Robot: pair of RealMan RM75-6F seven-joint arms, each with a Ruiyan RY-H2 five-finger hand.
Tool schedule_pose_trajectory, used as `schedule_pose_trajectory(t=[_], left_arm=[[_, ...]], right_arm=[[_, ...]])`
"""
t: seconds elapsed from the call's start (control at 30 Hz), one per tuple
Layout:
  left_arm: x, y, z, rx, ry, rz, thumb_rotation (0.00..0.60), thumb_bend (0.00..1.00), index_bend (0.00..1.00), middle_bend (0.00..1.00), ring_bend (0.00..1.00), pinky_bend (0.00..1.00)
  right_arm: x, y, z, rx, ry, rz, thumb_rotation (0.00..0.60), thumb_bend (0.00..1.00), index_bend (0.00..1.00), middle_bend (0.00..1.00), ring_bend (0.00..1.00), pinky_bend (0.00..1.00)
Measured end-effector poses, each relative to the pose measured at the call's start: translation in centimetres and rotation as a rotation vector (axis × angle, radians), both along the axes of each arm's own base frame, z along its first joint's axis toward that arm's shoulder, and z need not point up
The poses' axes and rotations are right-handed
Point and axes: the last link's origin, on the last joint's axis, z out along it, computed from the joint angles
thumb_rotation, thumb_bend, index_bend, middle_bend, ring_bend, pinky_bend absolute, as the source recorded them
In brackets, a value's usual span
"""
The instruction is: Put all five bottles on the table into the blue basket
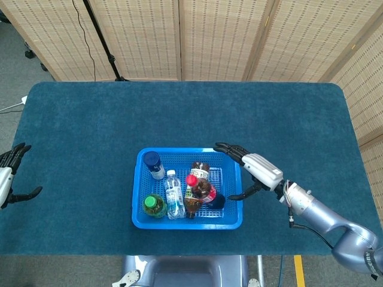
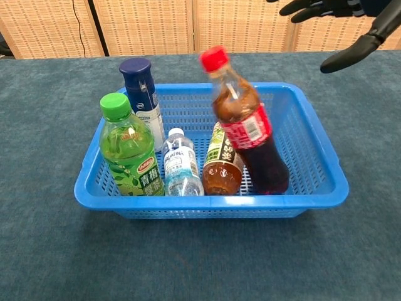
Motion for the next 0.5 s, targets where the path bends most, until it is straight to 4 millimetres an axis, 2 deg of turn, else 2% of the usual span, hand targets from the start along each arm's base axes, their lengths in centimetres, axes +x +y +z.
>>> schedule_pose_trajectory(t=[0.27,0.37,0.5], left_arm=[[-0.1,-0.9,0.5,0.025,0.001,-0.009,0.6,0.21,0.0,0.0,0.0,0.0],[-0.4,-1.5,0.5,0.044,0.021,0.001,0.6,0.21,0.0,0.0,0.0,0.0],[-1.0,-3.0,0.4,0.081,0.036,0.018,0.6,0.21,0.0,0.0,0.0,0.0]], right_arm=[[-2.6,0.2,2.7,-0.255,0.101,0.011,0.6,0.0,0.0,0.0,0.0,0.0],[-4.8,0.8,3.7,-0.38,0.189,0.005,0.6,0.0,0.0,0.0,0.0,0.0],[-8.5,2.9,4.5,-0.538,0.324,-0.024,0.6,0.0,0.0,0.0,0.0,0.0]])
